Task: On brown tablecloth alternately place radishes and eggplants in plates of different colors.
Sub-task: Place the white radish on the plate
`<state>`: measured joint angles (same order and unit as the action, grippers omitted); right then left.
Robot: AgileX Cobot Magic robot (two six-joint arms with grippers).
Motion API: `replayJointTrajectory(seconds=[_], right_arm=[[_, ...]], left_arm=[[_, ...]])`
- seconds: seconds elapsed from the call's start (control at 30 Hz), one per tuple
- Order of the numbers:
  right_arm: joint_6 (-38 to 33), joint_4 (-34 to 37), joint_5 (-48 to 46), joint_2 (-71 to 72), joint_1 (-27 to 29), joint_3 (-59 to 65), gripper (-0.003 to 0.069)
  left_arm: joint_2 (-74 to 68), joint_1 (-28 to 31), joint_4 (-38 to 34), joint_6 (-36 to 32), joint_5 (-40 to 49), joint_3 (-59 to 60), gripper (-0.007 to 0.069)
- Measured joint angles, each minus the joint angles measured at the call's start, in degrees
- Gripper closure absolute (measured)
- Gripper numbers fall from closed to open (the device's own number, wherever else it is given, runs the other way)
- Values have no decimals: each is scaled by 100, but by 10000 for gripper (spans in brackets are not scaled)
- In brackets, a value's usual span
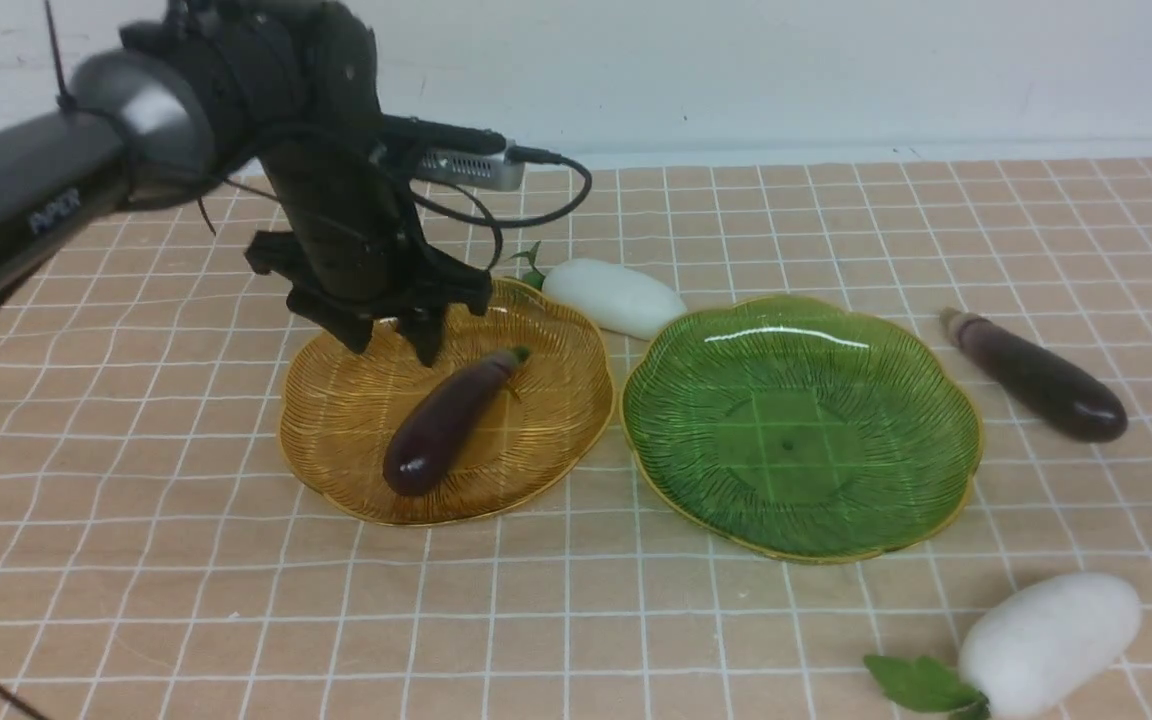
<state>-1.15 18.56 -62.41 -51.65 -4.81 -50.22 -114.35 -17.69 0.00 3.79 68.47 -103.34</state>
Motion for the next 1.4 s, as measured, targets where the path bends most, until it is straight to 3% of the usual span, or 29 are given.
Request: replayJointTrajectory(seconds=[0.13, 0.33, 0.5, 0.67, 0.7, 0.73, 0.77, 0.93, 1.03, 1.4], right_arm=[[166, -276, -138, -503, 13, -405, 674], [393, -469, -412, -1351, 203, -795, 673], [470, -557, -517, -1968, 228, -821, 629], [667, -588, -579, -2525, 228, -832, 483], [715, -589, -567, -2695, 228, -834, 424], [825, -589, -556, -2945, 228, -839, 314], [841, -589, -556, -2971, 228, -839, 291], [1537, -802, -498, -3744, 228, -839, 4], [1758, -921, -428, -4116, 228, -839, -29], [1875, -714, -59, -4842, 228, -847, -31]], left_arm=[[435, 0, 0, -161, 140, 90, 580], [1810, 0, -127, -234, 156, 1024, 627], [3054, 0, -350, -246, -275, 2250, 628], [4276, 0, -534, -266, -906, 3487, 628], [4557, 0, -572, -272, -1037, 3778, 628], [5009, 0, -614, -277, -1173, 4256, 628], [5067, 0, -614, -277, -1180, 4323, 628], [5468, 0, -623, -282, -1224, 4977, 628], [5468, 0, -623, -282, -1224, 5059, 628], [5468, 0, -627, -333, -1279, 5066, 628]])
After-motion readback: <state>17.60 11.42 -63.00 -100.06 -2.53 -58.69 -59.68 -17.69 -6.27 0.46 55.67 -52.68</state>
